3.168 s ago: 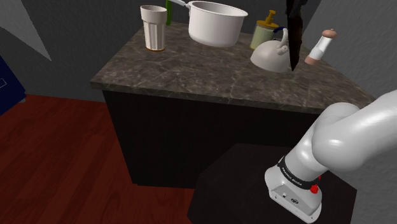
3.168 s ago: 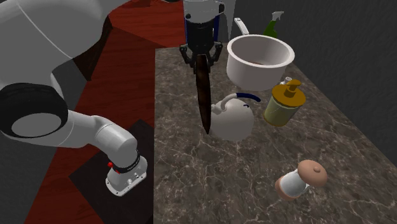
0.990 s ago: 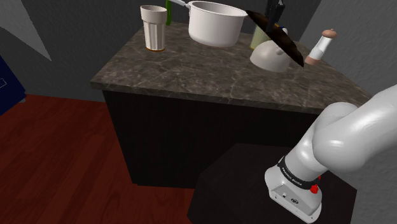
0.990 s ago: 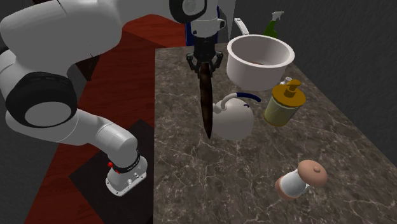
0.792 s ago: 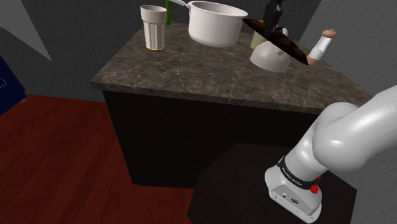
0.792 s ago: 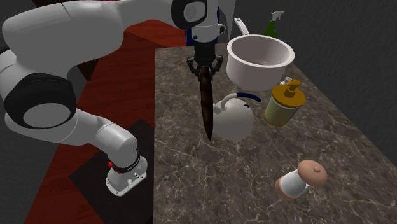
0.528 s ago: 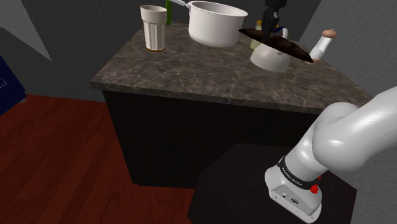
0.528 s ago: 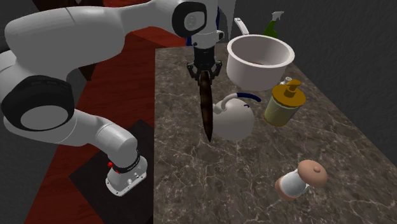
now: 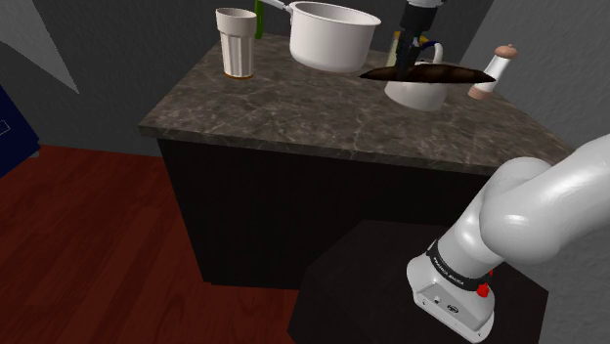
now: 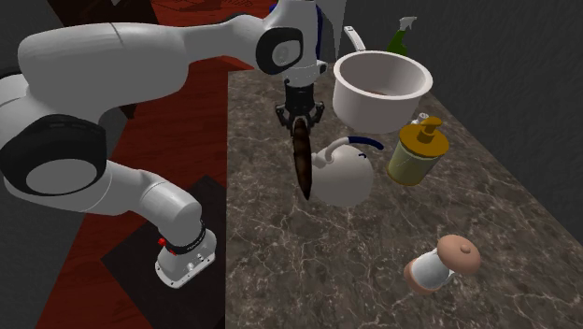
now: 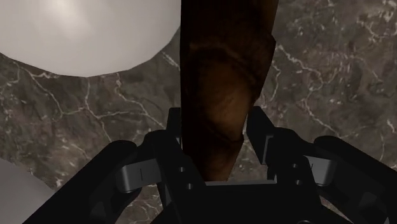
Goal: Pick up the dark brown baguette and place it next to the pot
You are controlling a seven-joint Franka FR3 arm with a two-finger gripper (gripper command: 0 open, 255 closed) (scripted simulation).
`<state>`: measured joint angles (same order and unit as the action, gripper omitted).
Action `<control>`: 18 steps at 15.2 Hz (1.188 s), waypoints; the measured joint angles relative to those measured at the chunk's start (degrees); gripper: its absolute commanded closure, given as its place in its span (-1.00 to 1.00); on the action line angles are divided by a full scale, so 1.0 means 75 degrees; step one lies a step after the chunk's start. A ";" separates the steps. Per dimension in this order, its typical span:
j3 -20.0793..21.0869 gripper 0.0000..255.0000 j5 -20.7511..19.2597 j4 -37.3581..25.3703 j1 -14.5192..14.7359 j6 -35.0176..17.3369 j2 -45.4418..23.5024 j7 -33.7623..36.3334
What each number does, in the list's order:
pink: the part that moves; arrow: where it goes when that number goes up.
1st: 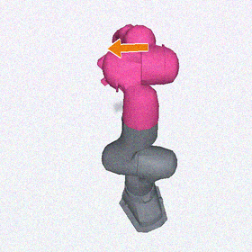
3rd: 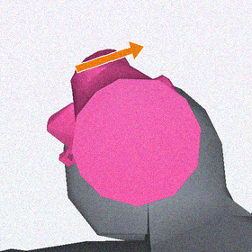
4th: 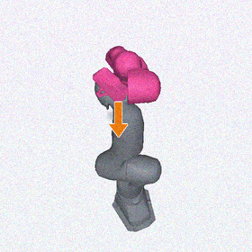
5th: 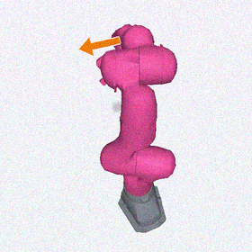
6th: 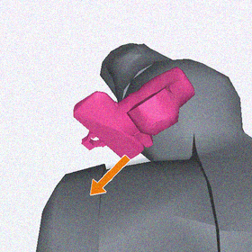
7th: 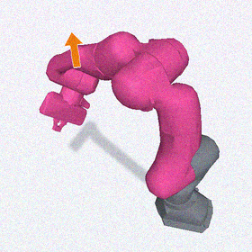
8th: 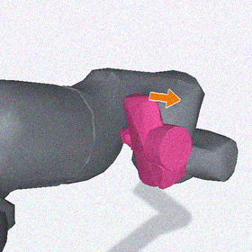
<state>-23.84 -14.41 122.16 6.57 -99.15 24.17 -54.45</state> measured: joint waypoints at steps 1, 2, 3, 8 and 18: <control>-0.0020 1.00 -0.0005 0.0096 -0.0003 -0.0113 -0.0020 0.0007; -0.0031 1.00 -0.0010 0.0188 -0.0003 -0.0218 -0.0034 0.0024; -0.0046 1.00 -0.0023 0.0296 -0.0009 -0.0327 -0.0034 0.0033; -0.0129 1.00 -0.0080 0.0768 -0.0041 -0.0834 -0.0053 0.0066; -0.0214 1.00 -0.0128 0.1328 -0.0056 -0.1467 -0.0142 0.0125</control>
<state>-25.44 -15.37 132.13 6.15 -110.16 23.10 -53.51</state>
